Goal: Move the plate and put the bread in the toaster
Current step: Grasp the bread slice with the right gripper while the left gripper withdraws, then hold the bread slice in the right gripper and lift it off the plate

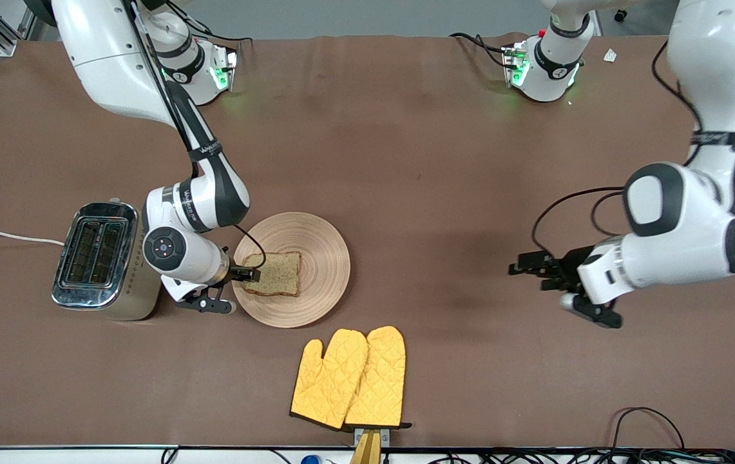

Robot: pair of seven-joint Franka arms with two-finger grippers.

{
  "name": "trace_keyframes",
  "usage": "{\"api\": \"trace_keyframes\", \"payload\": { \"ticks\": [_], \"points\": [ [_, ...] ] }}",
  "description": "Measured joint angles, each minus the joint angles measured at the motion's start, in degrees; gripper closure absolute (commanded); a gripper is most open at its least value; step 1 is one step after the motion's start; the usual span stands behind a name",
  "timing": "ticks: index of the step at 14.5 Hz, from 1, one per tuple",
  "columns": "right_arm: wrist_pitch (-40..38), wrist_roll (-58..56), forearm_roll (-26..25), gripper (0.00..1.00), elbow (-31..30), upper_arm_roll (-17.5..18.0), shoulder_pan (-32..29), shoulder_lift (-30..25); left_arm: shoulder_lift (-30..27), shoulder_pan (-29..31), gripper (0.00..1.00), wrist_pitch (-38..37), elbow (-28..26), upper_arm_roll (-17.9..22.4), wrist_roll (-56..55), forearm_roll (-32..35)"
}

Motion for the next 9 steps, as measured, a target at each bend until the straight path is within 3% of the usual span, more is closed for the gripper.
{"api": "trace_keyframes", "payload": {
  "ticks": [9],
  "points": [
    [-0.09, 3.68, 0.01, 0.36, -0.04, 0.08, 0.98, 0.42, -17.96, 1.54, 0.00, -13.73, -0.50, -0.13, -11.56, 17.04]
  ]
}}
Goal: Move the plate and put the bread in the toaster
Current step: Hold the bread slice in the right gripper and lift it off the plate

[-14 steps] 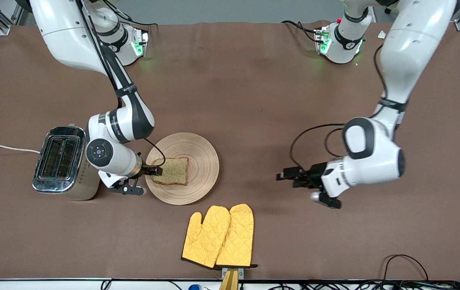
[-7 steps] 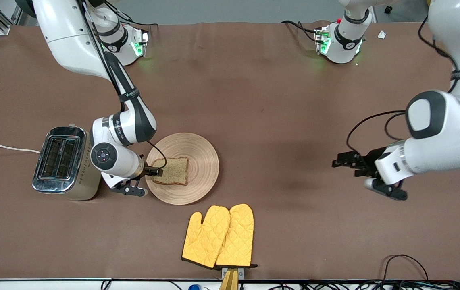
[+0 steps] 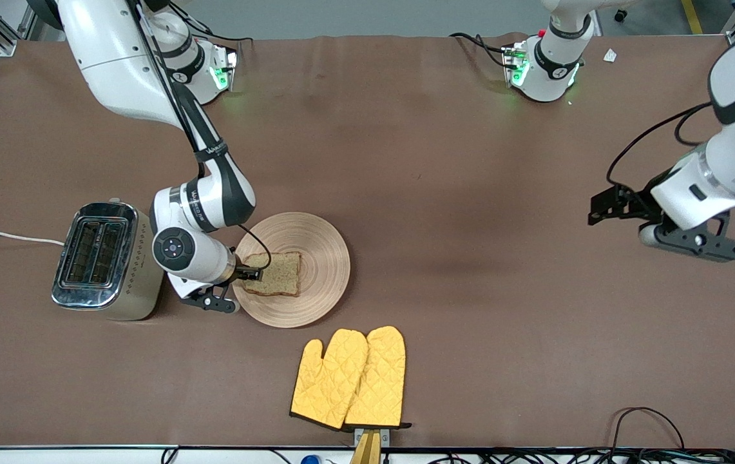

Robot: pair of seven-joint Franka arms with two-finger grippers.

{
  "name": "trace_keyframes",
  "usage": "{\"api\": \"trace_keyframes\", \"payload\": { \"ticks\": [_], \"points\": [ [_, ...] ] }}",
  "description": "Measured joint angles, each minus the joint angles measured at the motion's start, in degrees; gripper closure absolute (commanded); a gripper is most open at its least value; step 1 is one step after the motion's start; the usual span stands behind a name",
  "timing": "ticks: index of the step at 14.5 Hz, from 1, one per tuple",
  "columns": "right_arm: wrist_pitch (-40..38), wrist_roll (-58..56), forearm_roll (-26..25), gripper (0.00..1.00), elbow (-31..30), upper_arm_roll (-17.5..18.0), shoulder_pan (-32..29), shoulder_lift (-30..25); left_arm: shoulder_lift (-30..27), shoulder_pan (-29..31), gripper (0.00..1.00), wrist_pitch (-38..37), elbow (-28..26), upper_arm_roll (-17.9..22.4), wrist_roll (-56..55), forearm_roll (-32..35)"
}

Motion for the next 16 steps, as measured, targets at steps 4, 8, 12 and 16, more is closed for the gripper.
{"api": "trace_keyframes", "payload": {
  "ticks": [4, 8, 12, 16],
  "points": [
    [0.02, 0.09, 0.00, 0.39, -0.18, 0.00, 0.05, 0.10, -3.77, -0.11, 0.00, -2.02, -0.54, -0.40, -4.85, 1.34],
    [0.07, 0.12, 0.00, 0.44, -0.39, 0.00, 0.05, 0.11, -5.46, -0.12, 0.00, -3.06, -1.40, -0.42, -4.97, 1.45],
    [0.73, 0.20, 1.56, 0.48, -0.54, -0.01, 0.05, 0.11, -5.56, -0.20, 0.00, -3.23, -1.41, -0.43, -4.82, 1.48],
    [1.57, 0.27, 2.12, 0.54, -0.91, -0.10, 0.05, 0.17, -5.54, -0.59, 0.00, -3.42, -0.32, -0.23, -4.74, 1.64]
  ]
}}
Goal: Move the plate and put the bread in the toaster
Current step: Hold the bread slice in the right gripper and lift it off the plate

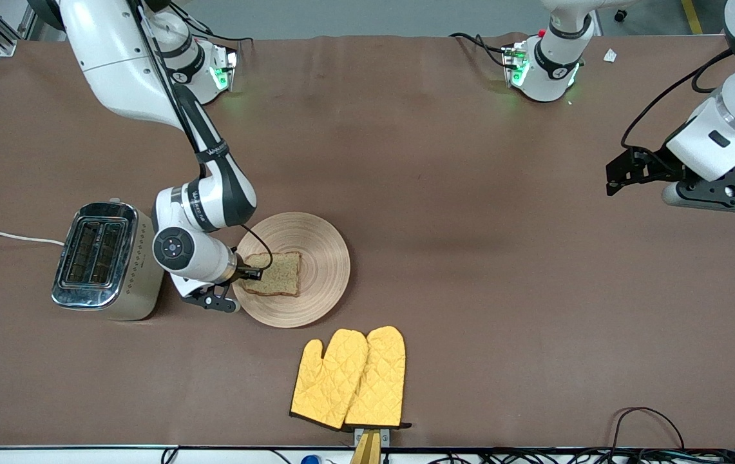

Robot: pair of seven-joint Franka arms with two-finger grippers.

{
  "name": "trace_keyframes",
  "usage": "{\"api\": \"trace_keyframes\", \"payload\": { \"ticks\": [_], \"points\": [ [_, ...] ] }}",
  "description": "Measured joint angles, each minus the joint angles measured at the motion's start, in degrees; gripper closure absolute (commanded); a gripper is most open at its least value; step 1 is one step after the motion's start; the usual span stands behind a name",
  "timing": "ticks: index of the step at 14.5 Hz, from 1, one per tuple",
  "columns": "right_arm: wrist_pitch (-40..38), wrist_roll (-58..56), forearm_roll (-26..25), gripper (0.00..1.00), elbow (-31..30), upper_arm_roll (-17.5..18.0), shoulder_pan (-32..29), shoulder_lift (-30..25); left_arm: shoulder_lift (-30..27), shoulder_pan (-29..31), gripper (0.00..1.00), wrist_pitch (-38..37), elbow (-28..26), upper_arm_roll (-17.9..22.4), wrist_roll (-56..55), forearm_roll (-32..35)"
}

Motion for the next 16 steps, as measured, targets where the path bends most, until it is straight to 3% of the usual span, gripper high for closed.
{"api": "trace_keyframes", "payload": {
  "ticks": [4, 8, 12, 16],
  "points": [
    [1.13, 0.05, 0.08, 0.58, -0.61, 0.00, 0.00, 0.09, 0.00, -7.33, 0.00, -0.12, 0.41, 6.37, 0.01, 1.47],
    [2.20, 0.05, 0.14, 0.73, -1.14, 0.02, 0.00, 0.11, 0.00, -10.77, 0.00, -0.12, 0.44, 10.97, 0.01, 1.47],
    [2.22, 0.05, 0.15, 0.96, -1.15, 0.03, 0.00, 0.10, 0.01, -10.88, 0.00, -0.18, 0.44, 12.36, 0.17, 1.47],
    [2.18, 0.05, 0.15, 1.00, -1.15, 0.02, 0.00, 0.10, 0.04, -10.83, 0.00, -0.18, 0.44, 12.50, 0.17, 1.47]
  ]
}}
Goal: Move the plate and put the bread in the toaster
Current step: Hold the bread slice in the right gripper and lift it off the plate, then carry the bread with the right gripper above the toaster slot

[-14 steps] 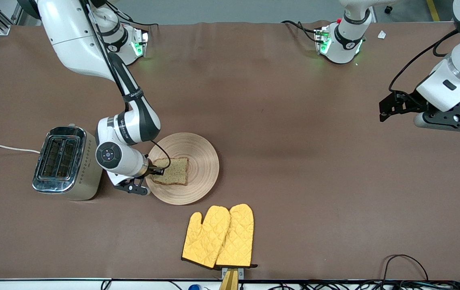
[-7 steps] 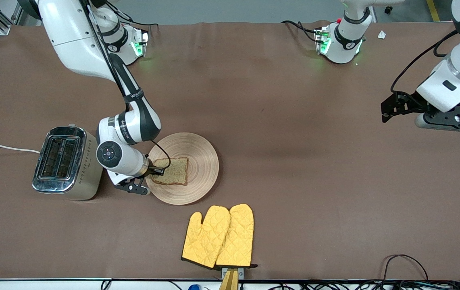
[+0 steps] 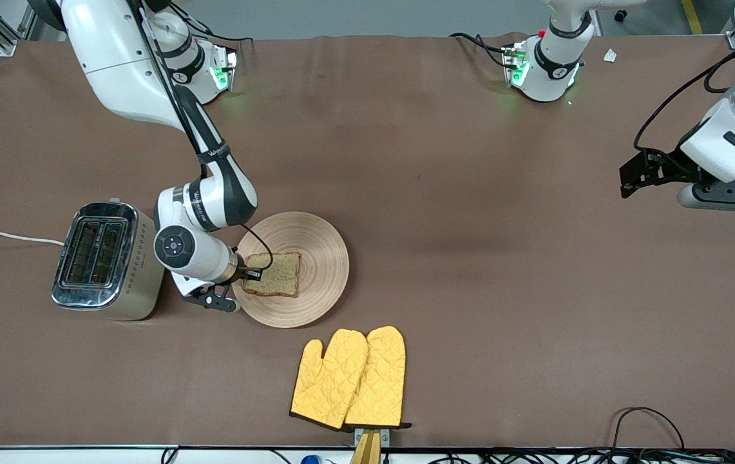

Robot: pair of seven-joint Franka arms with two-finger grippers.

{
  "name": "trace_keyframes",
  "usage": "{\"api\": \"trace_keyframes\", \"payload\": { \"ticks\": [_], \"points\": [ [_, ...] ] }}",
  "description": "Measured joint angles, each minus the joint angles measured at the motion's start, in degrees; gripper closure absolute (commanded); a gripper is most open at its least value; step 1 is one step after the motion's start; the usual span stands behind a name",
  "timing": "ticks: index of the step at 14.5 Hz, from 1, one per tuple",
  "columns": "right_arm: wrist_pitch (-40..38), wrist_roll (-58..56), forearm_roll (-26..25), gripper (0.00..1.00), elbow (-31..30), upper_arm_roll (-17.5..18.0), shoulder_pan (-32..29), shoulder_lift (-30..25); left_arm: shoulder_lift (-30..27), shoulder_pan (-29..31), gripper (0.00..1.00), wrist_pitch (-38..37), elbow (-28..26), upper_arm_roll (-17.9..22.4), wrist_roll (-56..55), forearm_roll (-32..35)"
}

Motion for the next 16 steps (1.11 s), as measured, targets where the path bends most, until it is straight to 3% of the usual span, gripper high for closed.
{"api": "trace_keyframes", "payload": {
  "ticks": [6, 14, 16],
  "points": [
    [-1.44, 0.03, 0.18, 1.00, 0.68, -0.07, -0.04, -0.19, 0.00, 0.28, 0.00, 0.01, 0.55, 0.18, -0.10, 0.00],
    [-17.93, 0.36, 0.10, 1.00, 9.25, -0.91, -0.15, -4.31, 0.00, 0.72, 0.00, -0.01, 1.01, 0.20, -0.09, 0.00],
    [-20.63, 0.34, -2.30, 1.00, 10.72, -1.44, -0.19, -6.24, 0.00, 0.74, 0.00, -0.01, 1.03, 0.20, -0.09, 0.00]
  ]
}}
